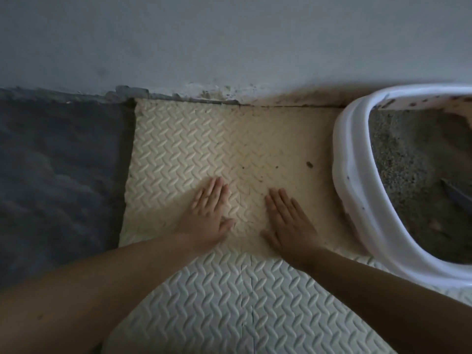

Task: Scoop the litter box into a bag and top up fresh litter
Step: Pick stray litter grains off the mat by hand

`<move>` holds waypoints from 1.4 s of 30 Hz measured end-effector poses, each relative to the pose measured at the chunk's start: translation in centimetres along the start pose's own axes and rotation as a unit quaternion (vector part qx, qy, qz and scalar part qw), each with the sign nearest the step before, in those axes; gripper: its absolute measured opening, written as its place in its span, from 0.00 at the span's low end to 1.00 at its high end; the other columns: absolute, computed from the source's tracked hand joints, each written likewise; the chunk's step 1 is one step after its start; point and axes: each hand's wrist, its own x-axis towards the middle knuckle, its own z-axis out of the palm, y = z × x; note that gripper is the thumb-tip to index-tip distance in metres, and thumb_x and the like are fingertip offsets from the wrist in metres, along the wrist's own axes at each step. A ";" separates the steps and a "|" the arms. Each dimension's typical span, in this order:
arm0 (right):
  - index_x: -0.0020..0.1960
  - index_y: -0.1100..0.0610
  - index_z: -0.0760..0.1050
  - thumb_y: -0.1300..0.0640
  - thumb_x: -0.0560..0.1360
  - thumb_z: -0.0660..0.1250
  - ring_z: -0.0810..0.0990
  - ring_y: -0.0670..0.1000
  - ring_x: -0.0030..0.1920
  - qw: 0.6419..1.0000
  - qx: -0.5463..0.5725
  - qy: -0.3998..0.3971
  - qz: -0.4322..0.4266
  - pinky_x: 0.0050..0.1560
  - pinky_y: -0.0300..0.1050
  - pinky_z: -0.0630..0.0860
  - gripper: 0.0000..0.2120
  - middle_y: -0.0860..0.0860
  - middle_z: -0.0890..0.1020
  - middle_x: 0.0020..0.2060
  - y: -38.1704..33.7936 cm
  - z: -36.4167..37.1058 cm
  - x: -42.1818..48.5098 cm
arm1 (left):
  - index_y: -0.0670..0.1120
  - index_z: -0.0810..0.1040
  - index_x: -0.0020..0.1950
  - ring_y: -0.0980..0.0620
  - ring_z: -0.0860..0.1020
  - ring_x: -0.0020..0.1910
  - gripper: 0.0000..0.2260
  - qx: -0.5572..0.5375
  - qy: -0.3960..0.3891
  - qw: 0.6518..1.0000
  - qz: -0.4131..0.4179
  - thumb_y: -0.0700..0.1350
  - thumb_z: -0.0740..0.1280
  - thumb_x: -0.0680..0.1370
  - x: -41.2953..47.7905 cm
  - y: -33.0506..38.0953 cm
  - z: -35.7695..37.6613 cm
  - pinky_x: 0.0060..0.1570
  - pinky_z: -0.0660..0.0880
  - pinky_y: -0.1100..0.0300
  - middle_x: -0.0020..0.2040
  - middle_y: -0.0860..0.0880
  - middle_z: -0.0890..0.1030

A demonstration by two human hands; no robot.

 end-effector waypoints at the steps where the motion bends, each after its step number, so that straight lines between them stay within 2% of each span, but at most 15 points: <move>1: 0.77 0.59 0.44 0.37 0.78 0.35 0.43 0.53 0.77 1.000 0.015 0.005 -0.002 0.75 0.50 0.46 0.35 0.54 0.46 0.77 0.3 -0.5 0.0 | 0.37 0.62 0.74 0.44 0.58 0.75 0.35 -0.003 0.005 1.000 0.008 0.61 0.51 0.76 0.1 -0.1 0.0 0.70 0.53 0.49 0.75 0.39 0.61; 5: 0.78 0.56 0.45 0.44 0.81 0.46 0.45 0.50 0.77 0.989 0.073 0.071 0.107 0.71 0.40 0.36 0.30 0.49 0.45 0.77 1.4 -3.4 0.4 | 0.40 0.46 0.77 0.48 0.43 0.77 0.37 -0.033 0.004 0.999 0.012 0.62 0.39 0.75 0.0 0.2 -0.6 0.75 0.43 0.53 0.78 0.44 0.45; 7: 0.77 0.57 0.50 0.50 0.80 0.53 0.49 0.51 0.76 0.966 0.114 0.128 0.194 0.71 0.41 0.40 0.28 0.52 0.51 0.77 2.0 -4.4 1.3 | 0.42 0.42 0.77 0.52 0.38 0.76 0.36 -0.098 0.007 0.995 0.010 0.62 0.37 0.75 0.2 0.6 -1.4 0.75 0.41 0.55 0.78 0.46 0.41; 10: 0.76 0.58 0.54 0.54 0.79 0.57 0.53 0.51 0.75 0.932 0.178 0.173 0.263 0.70 0.40 0.44 0.27 0.53 0.55 0.75 2.5 -4.7 2.9 | 0.46 0.44 0.78 0.62 0.39 0.74 0.32 -0.224 0.034 0.974 0.015 0.60 0.43 0.78 0.7 1.2 -3.2 0.72 0.42 0.64 0.78 0.51 0.44; 13: 0.76 0.58 0.55 0.56 0.79 0.56 0.55 0.52 0.74 0.927 0.176 0.186 0.276 0.74 0.44 0.48 0.26 0.53 0.55 0.75 3.7 -4.5 4.9 | 0.49 0.49 0.78 0.66 0.44 0.74 0.26 -0.345 0.059 0.936 -0.012 0.53 0.51 0.82 1.5 1.7 -5.3 0.71 0.47 0.65 0.78 0.55 0.50; 16: 0.73 0.57 0.60 0.55 0.79 0.54 0.62 0.52 0.70 0.918 0.159 0.205 0.299 0.73 0.48 0.57 0.23 0.52 0.62 0.71 4.9 -4.0 6.2 | 0.52 0.57 0.77 0.62 0.57 0.74 0.22 -0.489 0.109 0.863 -0.073 0.50 0.54 0.83 2.2 2.1 -6.5 0.71 0.57 0.63 0.76 0.56 0.59; 18: 0.71 0.57 0.64 0.55 0.80 0.54 0.66 0.50 0.66 0.916 0.166 0.213 0.297 0.70 0.41 0.56 0.20 0.51 0.65 0.68 5.2 -3.5 6.4 | 0.50 0.64 0.74 0.59 0.66 0.70 0.19 -0.586 0.121 0.790 -0.134 0.49 0.55 0.83 3.3 2.2 -7.0 0.67 0.64 0.62 0.72 0.54 0.68; 19: 0.70 0.57 0.65 0.55 0.80 0.54 0.66 0.49 0.65 0.916 0.164 0.217 0.296 0.67 0.36 0.54 0.19 0.50 0.66 0.67 5.2 -3.4 6.3 | 0.48 0.69 0.71 0.56 0.71 0.67 0.17 -0.654 0.112 0.730 -0.166 0.48 0.55 0.83 4.0 2.2 -7.2 0.65 0.68 0.61 0.68 0.51 0.73; 21: 0.69 0.56 0.67 0.54 0.81 0.54 0.67 0.46 0.61 0.914 0.155 0.224 0.301 0.62 0.32 0.53 0.18 0.48 0.68 0.64 5.3 -3.4 6.1 | 0.43 0.75 0.62 0.49 0.76 0.63 0.16 -0.803 0.045 0.553 -0.218 0.48 0.53 0.83 5.4 1.7 -7.4 0.62 0.72 0.57 0.60 0.45 0.79; 23: 0.67 0.56 0.69 0.54 0.81 0.54 0.69 0.47 0.59 0.912 0.161 0.232 0.298 0.61 0.33 0.56 0.17 0.48 0.69 0.63 5.3 -3.3 6.1 | 0.40 0.76 0.60 0.45 0.77 0.62 0.20 -0.895 -0.051 0.385 -0.219 0.51 0.52 0.82 6.1 0.6 -7.1 0.63 0.73 0.52 0.61 0.42 0.79; 24: 0.67 0.56 0.70 0.54 0.81 0.55 0.70 0.47 0.59 0.911 0.166 0.237 0.295 0.62 0.34 0.58 0.16 0.48 0.70 0.62 5.3 -3.3 6.2 | 0.39 0.75 0.62 0.45 0.77 0.62 0.22 -0.918 -0.088 0.327 -0.206 0.52 0.52 0.82 6.1 0.1 -7.1 0.63 0.73 0.52 0.62 0.42 0.78; 26: 0.65 0.57 0.72 0.55 0.81 0.55 0.72 0.49 0.58 0.906 0.170 0.250 0.297 0.63 0.36 0.61 0.15 0.50 0.72 0.61 5.3 -3.2 6.4 | 0.37 0.74 0.65 0.45 0.76 0.63 0.24 -0.941 -0.125 0.264 -0.174 0.53 0.52 0.81 6.1 -0.9 -6.7 0.62 0.73 0.50 0.65 0.41 0.76; 30: 0.61 0.55 0.76 0.56 0.80 0.58 0.74 0.50 0.56 0.879 0.216 0.285 0.316 0.65 0.46 0.68 0.13 0.49 0.74 0.58 5.2 -2.6 6.9 | 0.37 0.72 0.67 0.43 0.73 0.66 0.26 -0.949 -0.170 0.230 -0.135 0.55 0.53 0.79 6.2 -2.3 -5.0 0.64 0.71 0.50 0.69 0.40 0.72; 37: 0.57 0.57 0.78 0.59 0.79 0.60 0.73 0.48 0.54 0.864 0.234 0.272 0.354 0.57 0.33 0.61 0.11 0.52 0.76 0.57 4.3 -3.2 7.0 | 0.37 0.64 0.73 0.42 0.65 0.72 0.31 -0.954 -0.254 0.144 -0.074 0.57 0.57 0.77 6.4 -3.7 -2.6 0.69 0.65 0.49 0.74 0.40 0.65; 42: 0.55 0.57 0.78 0.59 0.79 0.60 0.69 0.42 0.48 0.845 0.250 0.298 0.367 0.53 0.33 0.63 0.10 0.50 0.76 0.53 3.4 -2.9 6.3 | 0.37 0.63 0.73 0.42 0.65 0.72 0.33 -0.956 -0.255 0.134 -0.054 0.60 0.55 0.77 6.7 -3.8 -1.8 0.70 0.64 0.50 0.74 0.41 0.65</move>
